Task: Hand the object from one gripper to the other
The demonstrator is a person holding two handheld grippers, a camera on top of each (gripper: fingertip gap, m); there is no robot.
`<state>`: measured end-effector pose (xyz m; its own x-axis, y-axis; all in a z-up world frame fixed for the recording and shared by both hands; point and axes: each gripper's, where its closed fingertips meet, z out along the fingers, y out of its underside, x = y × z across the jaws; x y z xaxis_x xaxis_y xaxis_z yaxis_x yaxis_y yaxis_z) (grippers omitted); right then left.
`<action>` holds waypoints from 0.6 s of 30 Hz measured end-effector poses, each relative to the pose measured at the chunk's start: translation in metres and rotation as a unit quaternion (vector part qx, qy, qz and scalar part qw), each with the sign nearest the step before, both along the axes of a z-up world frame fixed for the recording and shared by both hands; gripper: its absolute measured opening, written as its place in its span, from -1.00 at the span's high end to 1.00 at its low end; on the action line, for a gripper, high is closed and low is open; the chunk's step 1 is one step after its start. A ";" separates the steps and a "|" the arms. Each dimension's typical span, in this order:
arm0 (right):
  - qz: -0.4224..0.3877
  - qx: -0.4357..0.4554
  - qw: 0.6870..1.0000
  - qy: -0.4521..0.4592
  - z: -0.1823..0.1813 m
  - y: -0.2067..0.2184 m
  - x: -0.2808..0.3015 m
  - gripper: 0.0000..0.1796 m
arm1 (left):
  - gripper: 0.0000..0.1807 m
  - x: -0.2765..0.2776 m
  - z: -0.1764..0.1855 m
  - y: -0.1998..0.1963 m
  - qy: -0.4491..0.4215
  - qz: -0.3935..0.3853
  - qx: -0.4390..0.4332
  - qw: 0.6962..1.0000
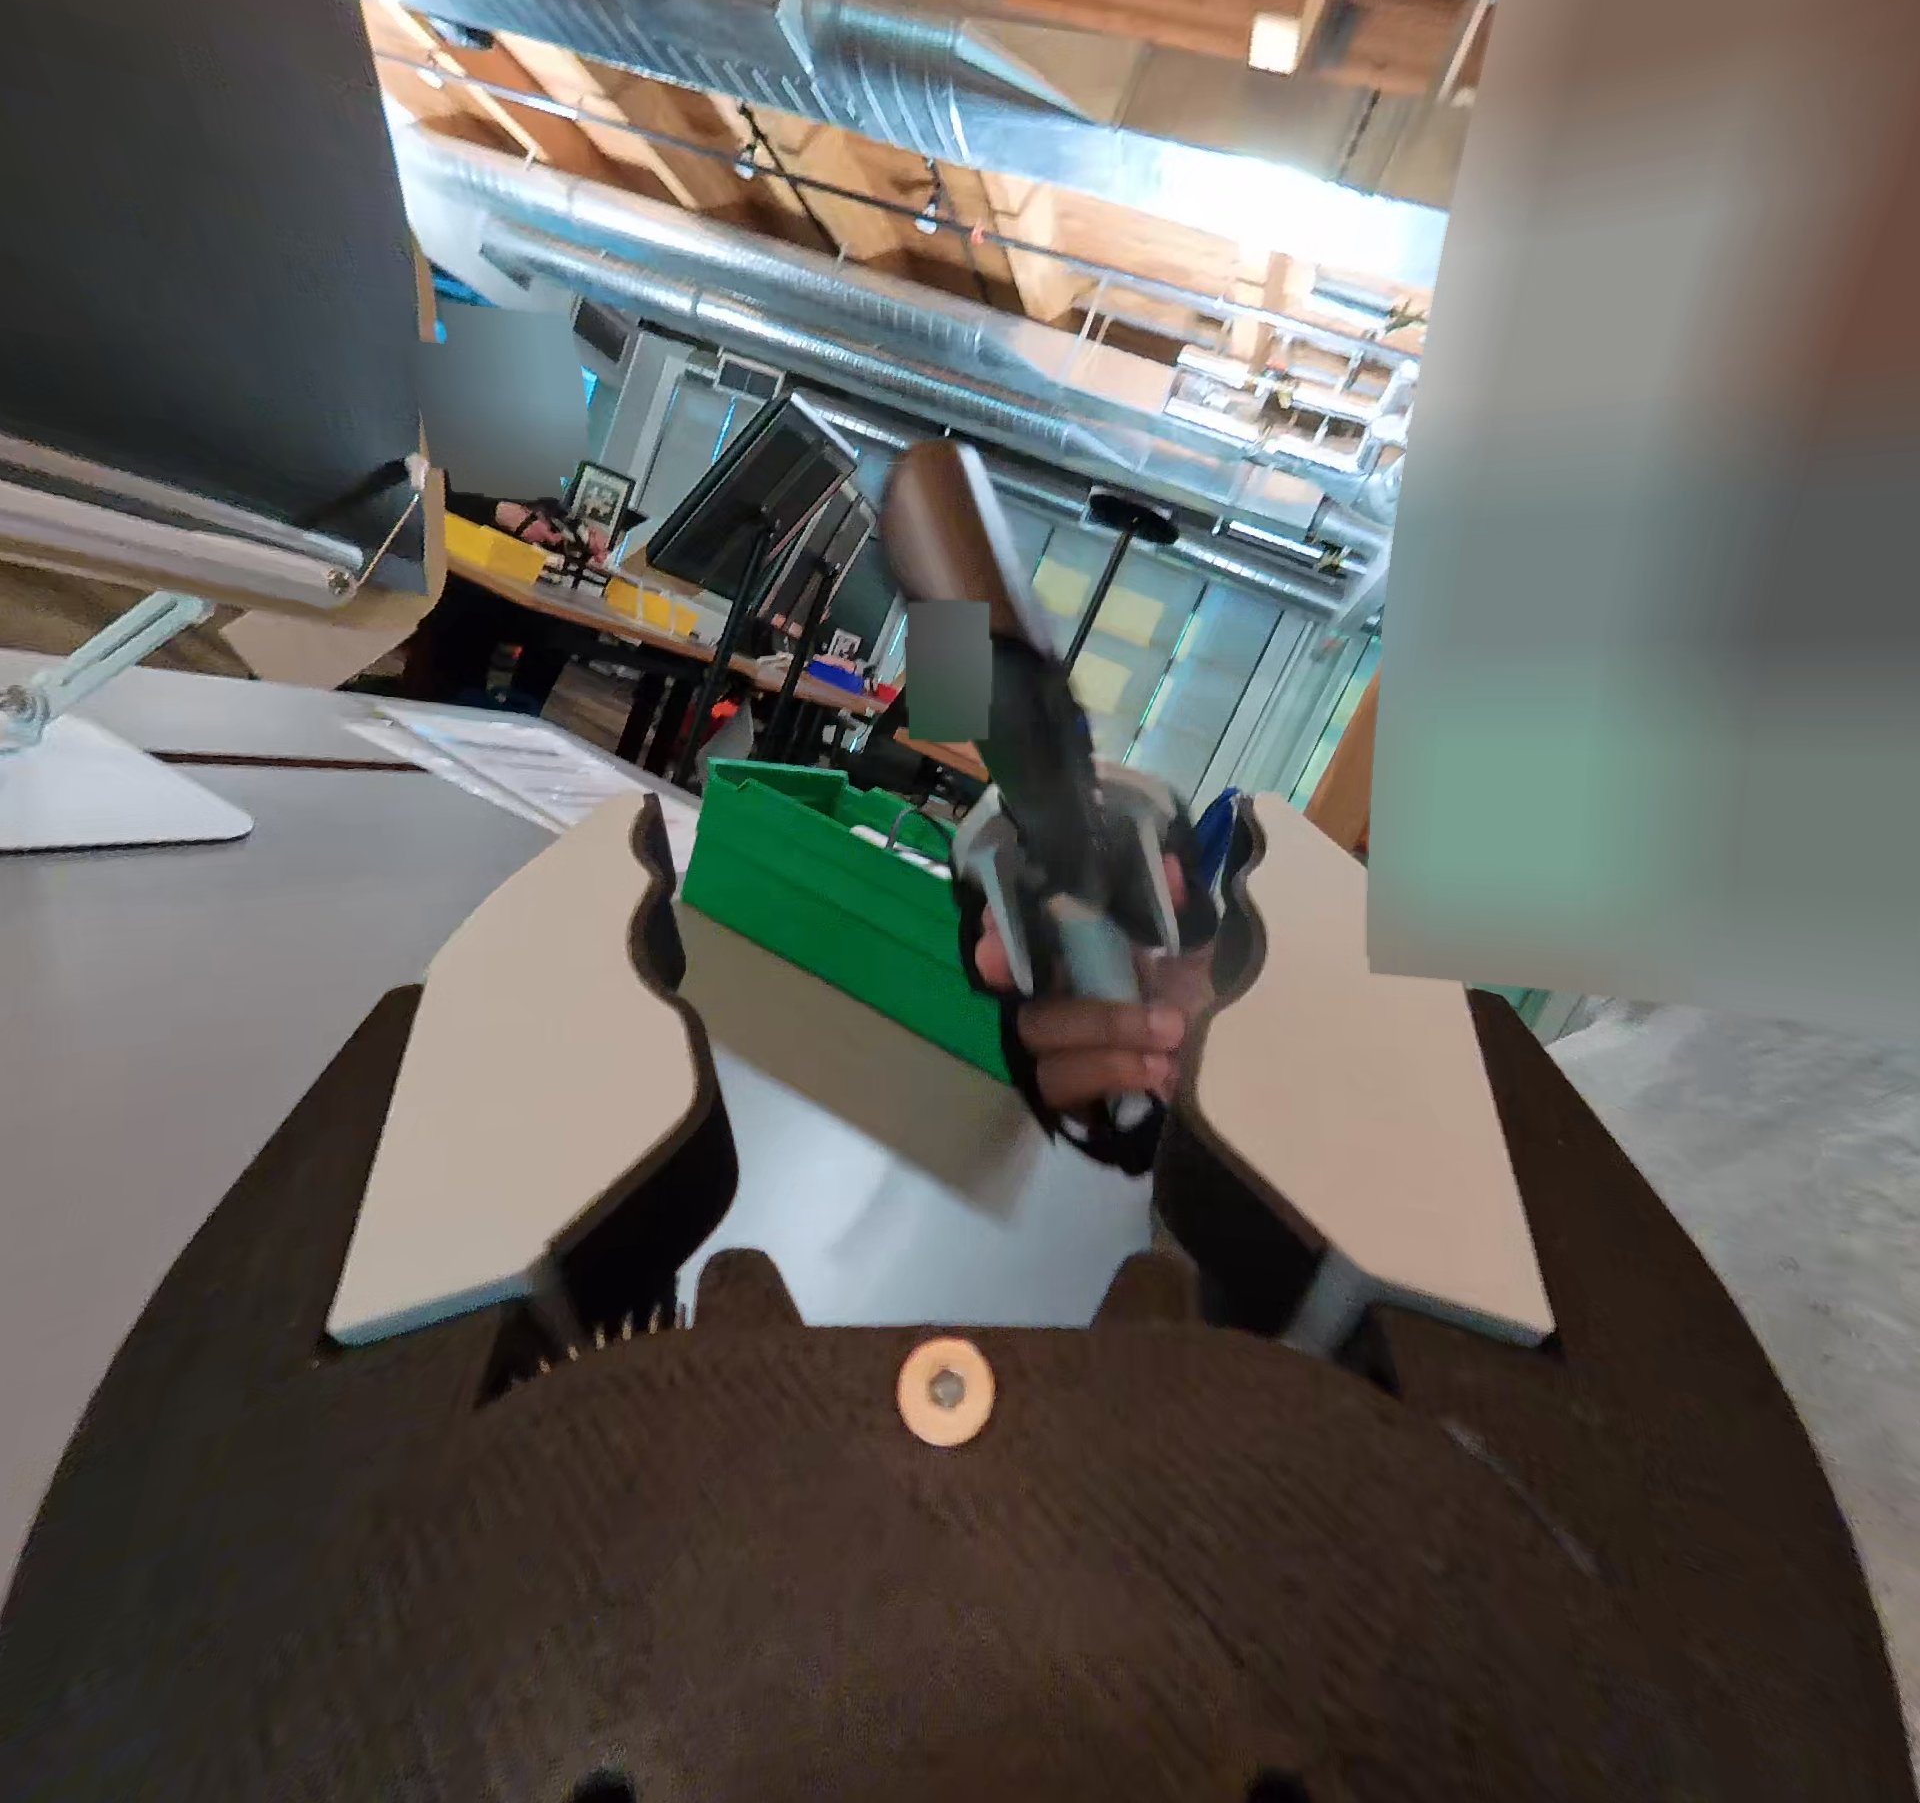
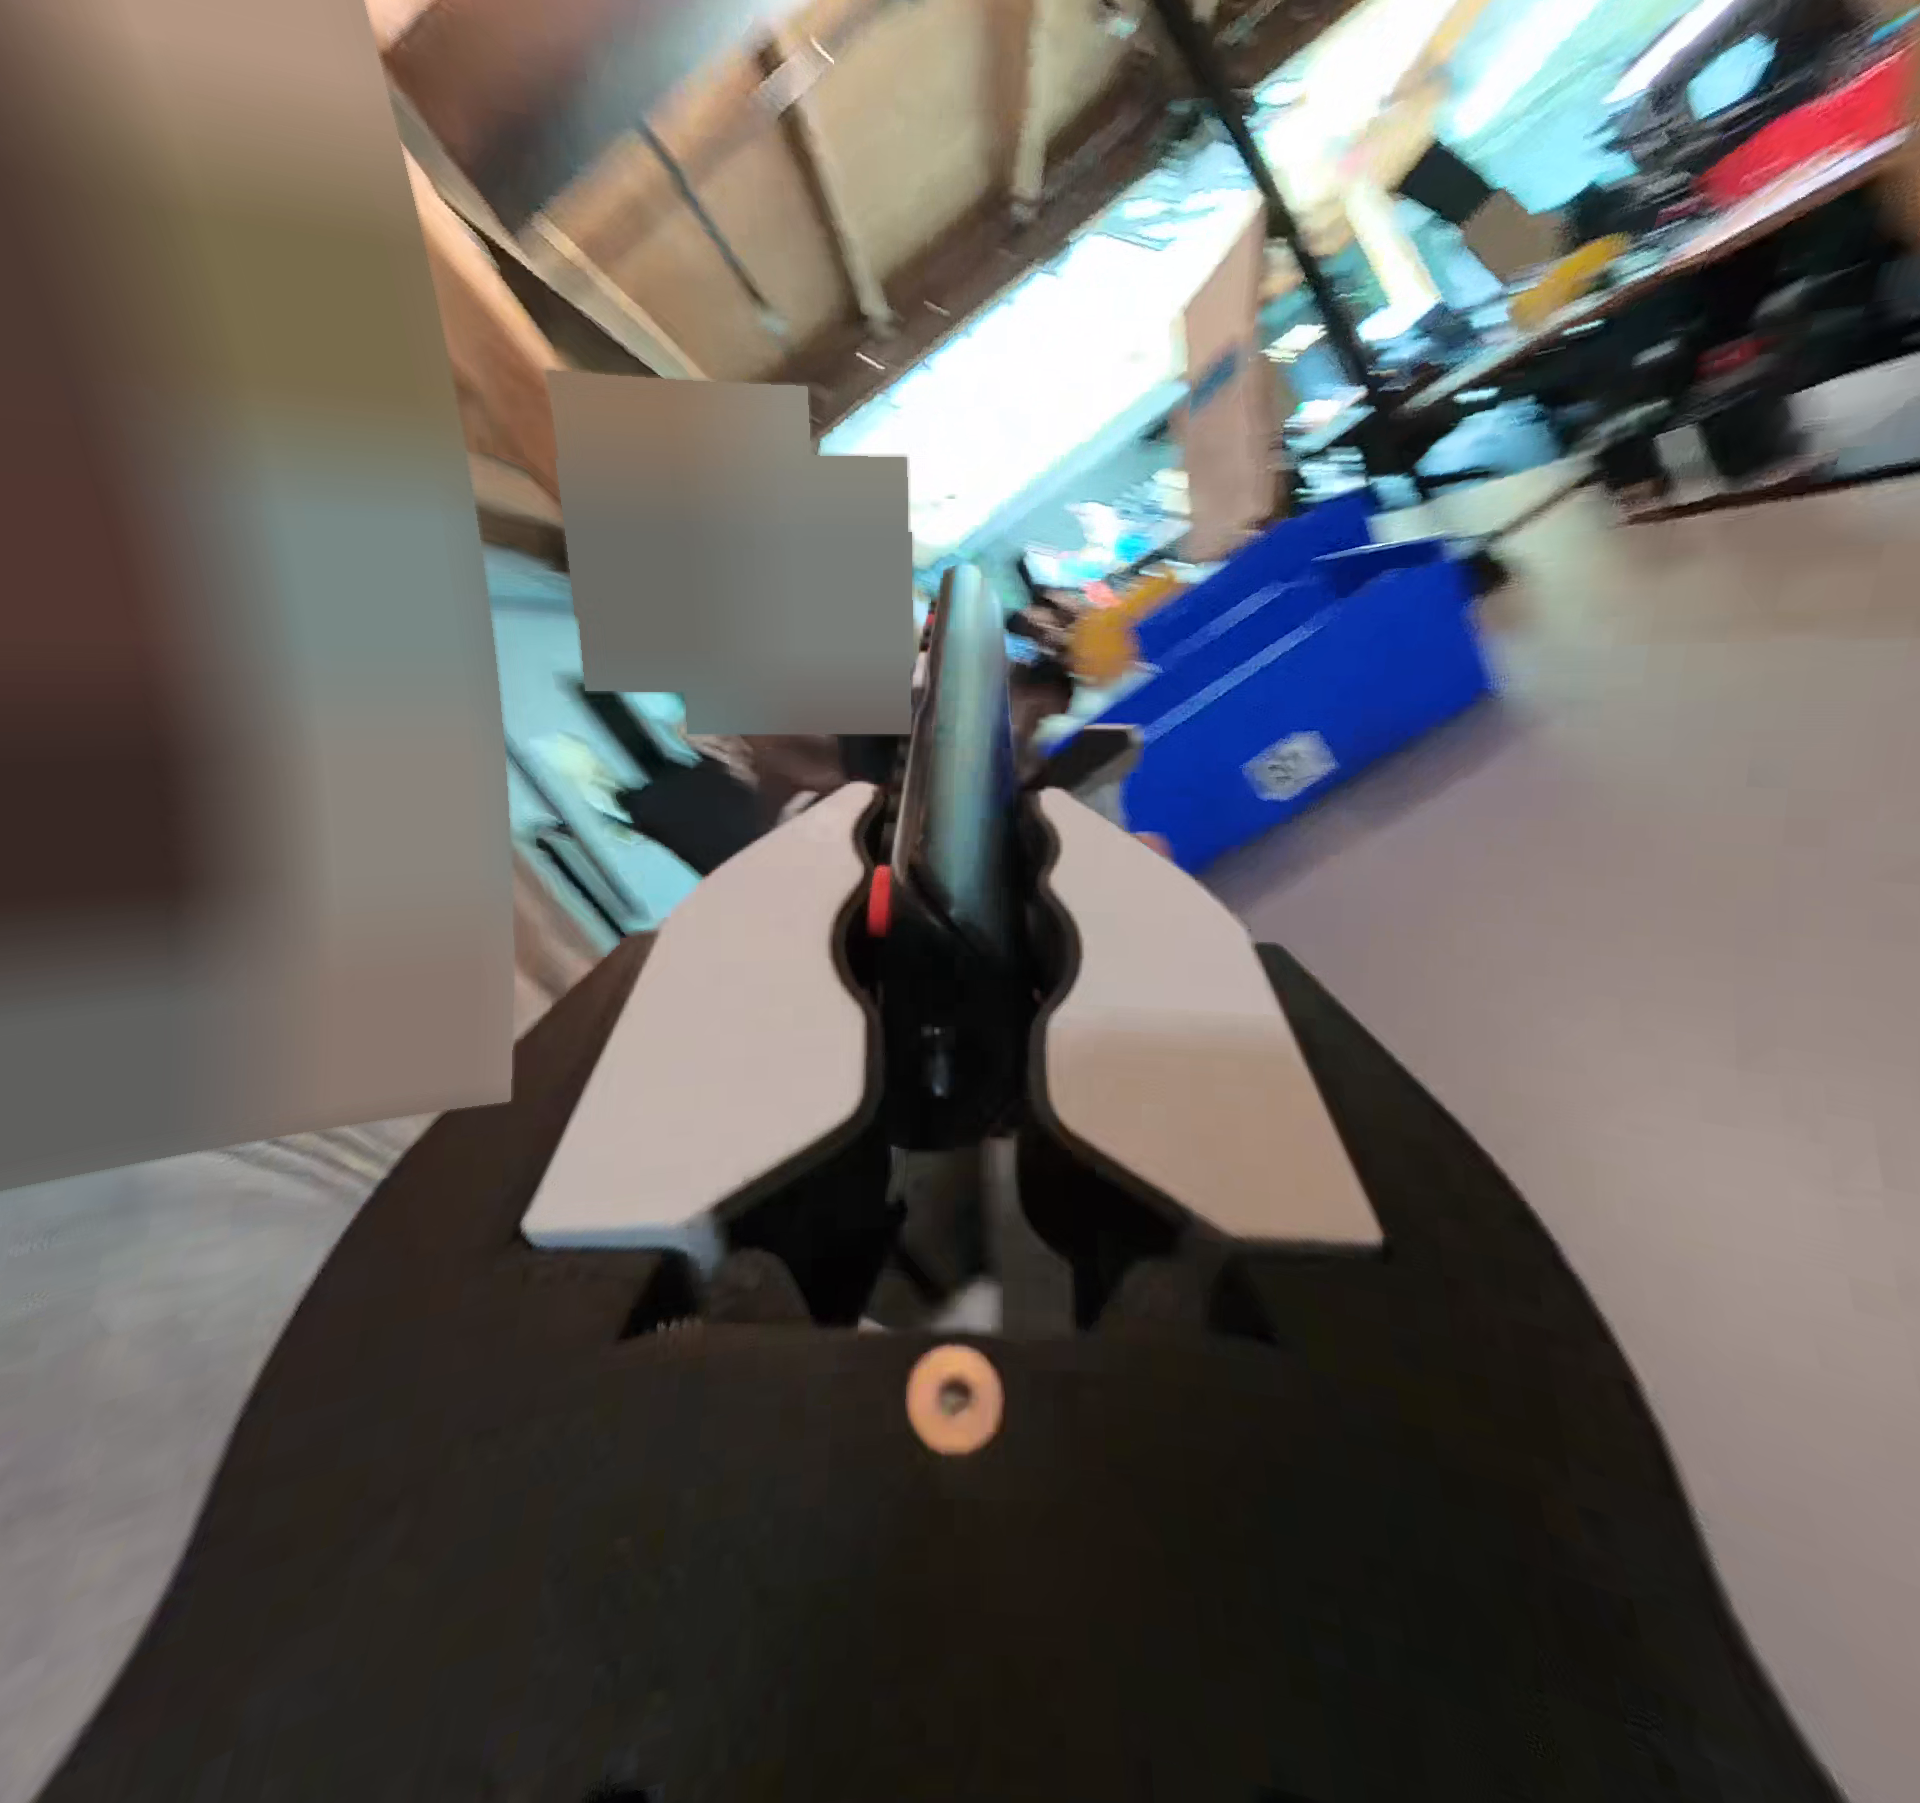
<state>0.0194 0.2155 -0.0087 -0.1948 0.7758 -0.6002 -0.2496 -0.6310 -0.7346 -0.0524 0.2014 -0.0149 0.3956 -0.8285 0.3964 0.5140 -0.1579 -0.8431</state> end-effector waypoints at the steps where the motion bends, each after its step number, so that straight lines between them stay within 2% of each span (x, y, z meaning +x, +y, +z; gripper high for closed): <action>1: -0.034 0.041 0.998 -0.042 -0.001 0.006 0.004 0.72 | -0.11 0.001 -0.005 0.002 0.008 0.001 -0.004 1.000; 5: -0.114 0.126 0.972 -0.162 -0.011 0.026 0.019 0.72 | -0.09 0.005 -0.020 0.007 0.027 -0.003 -0.023 0.999; 8: -0.159 0.111 0.968 -0.162 -0.002 0.046 0.043 0.72 | -0.07 0.004 -0.026 0.011 0.018 -0.008 -0.041 0.999; 11: -0.273 0.104 0.939 -0.178 0.014 0.087 0.109 0.72 | -0.05 0.001 -0.029 0.013 0.011 -0.012 -0.052 0.999; 13: -0.387 0.122 0.887 -0.222 0.020 0.114 0.174 0.72 | -0.04 0.000 -0.032 0.014 0.014 -0.012 -0.054 0.998; 15: -0.489 0.140 0.809 -0.294 0.013 0.130 0.242 0.72 | -0.02 0.001 -0.034 0.015 0.018 -0.015 -0.056 0.998; 17: -0.553 0.140 0.735 -0.366 -0.007 0.131 0.295 0.71 | -0.01 0.002 -0.037 0.016 0.021 -0.020 -0.060 0.998; 18: -0.568 0.137 0.710 -0.393 -0.018 0.129 0.312 0.71 | 0.00 0.003 -0.038 0.017 0.021 -0.022 -0.063 0.998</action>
